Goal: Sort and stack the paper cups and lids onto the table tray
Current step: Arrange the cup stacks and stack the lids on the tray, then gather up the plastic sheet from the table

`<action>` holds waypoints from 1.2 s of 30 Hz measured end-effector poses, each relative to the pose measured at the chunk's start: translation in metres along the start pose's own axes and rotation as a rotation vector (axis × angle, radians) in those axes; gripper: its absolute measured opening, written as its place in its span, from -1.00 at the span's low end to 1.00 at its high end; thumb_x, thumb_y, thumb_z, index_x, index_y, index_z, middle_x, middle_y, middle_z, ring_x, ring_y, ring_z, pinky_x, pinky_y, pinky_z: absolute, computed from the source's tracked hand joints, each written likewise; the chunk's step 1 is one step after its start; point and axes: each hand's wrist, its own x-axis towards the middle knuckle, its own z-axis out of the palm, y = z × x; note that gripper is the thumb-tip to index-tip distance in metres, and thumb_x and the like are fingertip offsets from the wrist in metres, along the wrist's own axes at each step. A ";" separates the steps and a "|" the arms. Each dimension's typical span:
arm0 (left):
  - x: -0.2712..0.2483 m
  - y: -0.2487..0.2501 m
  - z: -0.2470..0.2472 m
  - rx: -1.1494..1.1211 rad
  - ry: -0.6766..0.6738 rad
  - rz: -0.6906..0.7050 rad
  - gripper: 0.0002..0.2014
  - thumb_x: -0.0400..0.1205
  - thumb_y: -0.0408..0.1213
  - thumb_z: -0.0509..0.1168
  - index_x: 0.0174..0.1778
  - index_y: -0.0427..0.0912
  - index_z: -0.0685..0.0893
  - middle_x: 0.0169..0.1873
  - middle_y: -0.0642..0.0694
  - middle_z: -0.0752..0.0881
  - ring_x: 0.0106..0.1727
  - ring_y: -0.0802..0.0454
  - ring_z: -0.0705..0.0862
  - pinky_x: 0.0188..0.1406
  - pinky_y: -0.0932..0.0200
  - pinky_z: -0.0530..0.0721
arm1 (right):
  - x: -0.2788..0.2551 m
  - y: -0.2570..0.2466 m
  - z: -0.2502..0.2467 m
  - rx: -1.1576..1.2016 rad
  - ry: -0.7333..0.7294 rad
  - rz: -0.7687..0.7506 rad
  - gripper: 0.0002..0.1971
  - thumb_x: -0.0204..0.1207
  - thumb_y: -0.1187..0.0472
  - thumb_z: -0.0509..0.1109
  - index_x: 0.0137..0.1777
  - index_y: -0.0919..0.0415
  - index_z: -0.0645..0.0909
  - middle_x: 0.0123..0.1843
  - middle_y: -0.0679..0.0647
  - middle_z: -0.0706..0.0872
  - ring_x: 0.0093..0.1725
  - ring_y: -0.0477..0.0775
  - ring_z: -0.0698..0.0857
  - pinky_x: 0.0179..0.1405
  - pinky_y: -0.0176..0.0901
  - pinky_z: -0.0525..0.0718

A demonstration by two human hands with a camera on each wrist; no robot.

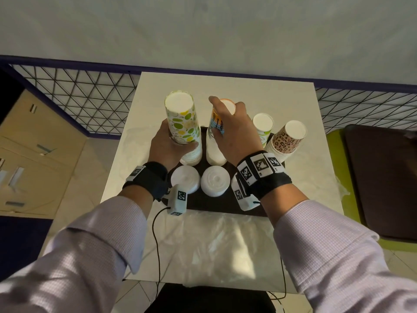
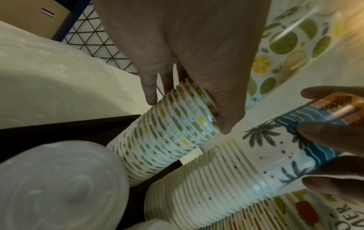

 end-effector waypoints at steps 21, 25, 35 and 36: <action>-0.129 -0.006 0.045 0.137 -0.229 0.166 -0.66 0.62 -0.19 0.54 0.17 0.24 0.58 -0.10 0.14 0.67 -0.20 0.17 0.68 -0.17 0.31 0.59 | -0.178 0.129 -0.056 0.151 0.430 0.247 -0.58 0.50 0.32 0.46 0.37 0.26 0.56 0.24 0.28 0.45 0.13 0.22 0.56 0.06 0.06 0.68; -0.158 0.010 0.106 0.239 -0.500 0.249 -0.56 0.68 -0.07 0.46 0.47 0.27 0.57 0.05 0.28 0.56 -0.03 0.27 0.61 0.06 0.32 0.63 | -0.224 0.199 -0.035 0.074 0.307 0.420 -0.58 0.50 0.25 0.42 0.38 0.19 0.56 0.26 0.27 0.42 0.15 0.33 0.56 0.28 0.15 0.61; -0.171 0.021 0.235 0.602 -0.655 0.312 -0.50 0.81 -0.12 0.26 0.71 0.08 0.44 0.50 -0.05 0.59 0.53 -0.09 0.53 0.52 -0.08 0.55 | -0.209 0.289 -0.001 -0.116 -0.136 0.541 -0.48 0.47 0.08 0.53 0.46 -0.02 0.60 0.47 0.33 0.47 0.36 0.48 0.44 0.34 0.23 0.49; -0.172 0.018 0.242 0.650 -0.650 0.308 -0.50 0.81 -0.13 0.24 0.71 0.07 0.43 0.48 -0.06 0.60 0.50 -0.12 0.55 0.50 -0.10 0.56 | -0.202 0.293 0.001 -0.135 -0.198 0.514 -0.43 0.48 0.02 0.53 0.51 -0.09 0.55 0.54 0.28 0.42 0.42 0.46 0.40 0.38 0.22 0.50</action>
